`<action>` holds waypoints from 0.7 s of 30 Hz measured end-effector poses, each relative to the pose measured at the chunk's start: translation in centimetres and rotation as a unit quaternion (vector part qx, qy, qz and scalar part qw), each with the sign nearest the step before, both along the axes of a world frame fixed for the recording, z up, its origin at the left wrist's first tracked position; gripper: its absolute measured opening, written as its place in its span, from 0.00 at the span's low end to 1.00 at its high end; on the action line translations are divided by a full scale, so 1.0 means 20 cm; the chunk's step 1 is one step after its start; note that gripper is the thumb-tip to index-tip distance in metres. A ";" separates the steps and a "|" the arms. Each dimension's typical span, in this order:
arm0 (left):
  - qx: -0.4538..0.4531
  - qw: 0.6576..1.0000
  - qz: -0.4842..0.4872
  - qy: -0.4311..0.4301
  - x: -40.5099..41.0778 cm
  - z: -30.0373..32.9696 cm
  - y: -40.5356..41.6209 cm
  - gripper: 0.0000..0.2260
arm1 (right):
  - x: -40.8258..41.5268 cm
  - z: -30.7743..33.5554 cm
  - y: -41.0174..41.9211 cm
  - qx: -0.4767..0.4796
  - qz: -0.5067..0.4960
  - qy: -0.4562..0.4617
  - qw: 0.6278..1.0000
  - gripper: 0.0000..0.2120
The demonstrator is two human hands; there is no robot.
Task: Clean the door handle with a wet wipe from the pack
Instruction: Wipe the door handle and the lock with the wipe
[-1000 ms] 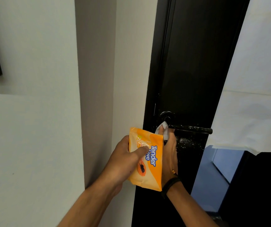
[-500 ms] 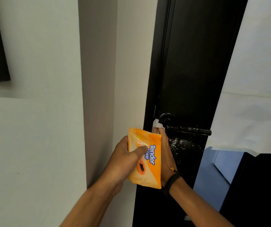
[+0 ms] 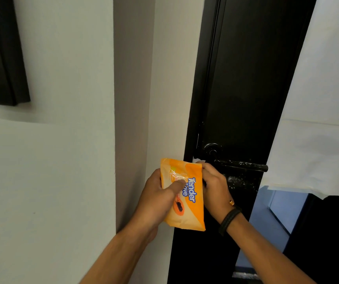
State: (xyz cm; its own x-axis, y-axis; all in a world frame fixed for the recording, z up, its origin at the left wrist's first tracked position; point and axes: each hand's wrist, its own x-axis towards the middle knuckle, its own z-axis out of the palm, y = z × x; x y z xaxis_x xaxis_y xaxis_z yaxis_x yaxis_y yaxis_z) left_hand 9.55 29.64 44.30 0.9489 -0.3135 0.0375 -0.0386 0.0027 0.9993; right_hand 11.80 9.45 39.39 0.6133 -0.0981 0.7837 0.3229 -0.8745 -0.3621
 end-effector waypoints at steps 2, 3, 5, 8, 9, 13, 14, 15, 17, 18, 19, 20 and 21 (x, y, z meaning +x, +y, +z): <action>-0.006 1.000 -0.001 0.001 0.00 0.00 0.00 0.15 | 0.01 0.00 -0.01 0.003 -0.006 -0.018 1.000 0.12; -0.007 1.000 -0.002 0.001 0.00 0.00 0.00 0.15 | 0.01 0.00 -0.02 0.000 -0.002 -0.010 1.000 0.13; -0.007 1.000 -0.005 0.001 0.00 0.00 0.01 0.15 | 0.00 0.01 -0.02 -0.009 -0.009 0.009 1.000 0.17; -0.005 1.000 -0.006 -0.001 0.00 0.00 0.01 0.16 | -0.01 0.03 0.01 -0.046 -0.054 0.027 0.997 0.17; -0.004 1.000 -0.006 0.000 0.00 0.00 0.01 0.17 | -0.01 0.04 0.03 -0.052 -0.080 0.033 0.995 0.12; -0.009 1.000 -0.002 0.000 0.02 -0.02 0.00 0.16 | -0.03 0.08 0.08 -0.092 -0.144 0.044 0.984 0.10; -0.013 1.000 -0.002 0.002 0.02 -0.03 0.00 0.16 | -0.04 0.09 0.08 -0.094 -0.147 0.036 0.984 0.11; -0.020 1.000 0.000 0.003 0.02 -0.03 0.00 0.15 | -0.07 0.10 0.11 -0.109 -0.166 0.035 0.979 0.10; -0.041 0.999 0.004 0.008 0.03 -0.03 0.00 0.16 | -0.13 0.17 0.15 -0.115 -0.159 -0.017 0.980 0.05; -0.054 0.998 0.003 0.013 0.04 -0.03 0.00 0.17 | -0.17 0.21 0.18 -0.128 -0.178 -0.040 0.975 0.01; -0.065 0.998 0.003 0.017 0.06 -0.04 0.00 0.18 | -0.16 0.23 0.16 -0.174 -0.198 -0.085 0.961 0.03; -0.072 0.997 0.001 0.019 0.06 -0.04 0.00 0.18 | -0.15 0.29 0.14 -0.203 -0.218 -0.090 0.950 0.03; -0.072 0.997 -0.001 0.018 0.07 -0.04 0.00 0.16 | -0.12 0.35 0.12 -0.203 -0.242 -0.076 0.946 0.03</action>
State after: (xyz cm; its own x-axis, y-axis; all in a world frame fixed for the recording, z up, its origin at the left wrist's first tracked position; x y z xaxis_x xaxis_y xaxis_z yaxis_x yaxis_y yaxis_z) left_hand 10.92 29.66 43.40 0.9500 -0.3085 0.0478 -0.0021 0.1471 0.9891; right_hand 9.33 11.88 46.35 0.4507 -0.0098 0.8926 -0.1284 -0.9902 0.0540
